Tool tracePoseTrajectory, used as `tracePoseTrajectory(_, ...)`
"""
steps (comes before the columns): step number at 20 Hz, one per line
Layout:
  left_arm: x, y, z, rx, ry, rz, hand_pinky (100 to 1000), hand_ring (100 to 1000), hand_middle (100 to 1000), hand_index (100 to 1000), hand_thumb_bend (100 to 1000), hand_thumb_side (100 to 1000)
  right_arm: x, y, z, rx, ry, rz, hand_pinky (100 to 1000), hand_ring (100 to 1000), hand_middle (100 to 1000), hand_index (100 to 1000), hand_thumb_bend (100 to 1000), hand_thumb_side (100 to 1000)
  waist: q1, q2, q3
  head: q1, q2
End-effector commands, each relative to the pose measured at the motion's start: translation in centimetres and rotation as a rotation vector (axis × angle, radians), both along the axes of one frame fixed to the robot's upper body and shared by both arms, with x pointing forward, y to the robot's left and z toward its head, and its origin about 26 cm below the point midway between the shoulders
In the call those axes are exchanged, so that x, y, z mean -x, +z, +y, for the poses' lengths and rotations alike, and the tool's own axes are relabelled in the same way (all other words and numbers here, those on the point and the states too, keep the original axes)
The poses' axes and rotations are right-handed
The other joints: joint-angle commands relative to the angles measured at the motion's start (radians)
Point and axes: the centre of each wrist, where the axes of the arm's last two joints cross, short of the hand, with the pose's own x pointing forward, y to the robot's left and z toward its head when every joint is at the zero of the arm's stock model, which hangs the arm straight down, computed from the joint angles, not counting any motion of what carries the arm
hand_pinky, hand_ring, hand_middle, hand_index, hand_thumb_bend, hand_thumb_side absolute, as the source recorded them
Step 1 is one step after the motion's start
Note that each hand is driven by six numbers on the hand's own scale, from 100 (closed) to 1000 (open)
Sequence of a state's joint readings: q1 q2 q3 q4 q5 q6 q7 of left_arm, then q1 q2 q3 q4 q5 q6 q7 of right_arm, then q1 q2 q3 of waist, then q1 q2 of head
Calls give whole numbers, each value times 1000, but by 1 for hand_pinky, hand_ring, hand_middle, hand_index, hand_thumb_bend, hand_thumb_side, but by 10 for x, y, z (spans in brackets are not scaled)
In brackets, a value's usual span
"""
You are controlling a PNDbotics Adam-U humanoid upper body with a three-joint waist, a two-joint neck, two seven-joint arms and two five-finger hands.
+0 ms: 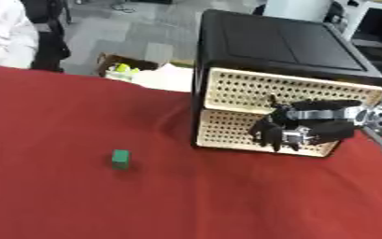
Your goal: Pick up objects from table and place into drawer.
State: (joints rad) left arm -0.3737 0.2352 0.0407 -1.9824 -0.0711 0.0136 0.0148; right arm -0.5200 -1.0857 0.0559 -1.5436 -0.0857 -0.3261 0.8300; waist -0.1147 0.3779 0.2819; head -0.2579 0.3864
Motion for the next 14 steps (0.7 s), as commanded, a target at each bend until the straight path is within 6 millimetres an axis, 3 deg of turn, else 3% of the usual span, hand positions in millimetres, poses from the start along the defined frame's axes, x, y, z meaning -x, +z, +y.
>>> tracePoseTrajectory(1, 2, 8, 1, -7, 2, -33, 548, 602, 582, 757, 100, 1000, 5, 18, -6, 89, 63, -23, 379, 591, 657, 910, 100, 1000, 3, -16, -1, -3, -12)
tracePoseTrajectory(9, 3, 7, 2, -3, 8, -28, 550, 602, 582, 757, 100, 1000, 12, 7, 2, 178, 97, -10, 386, 603, 667, 913, 100, 1000, 11, -29, -18, 6, 11)
tracePoseTrajectory(14, 4, 3, 5, 13, 16, -12, 552, 604, 583, 762, 100, 1000, 26, -7, 16, 250, 163, -11, 391, 612, 670, 910, 100, 1000, 28, -66, -46, 15, 62)
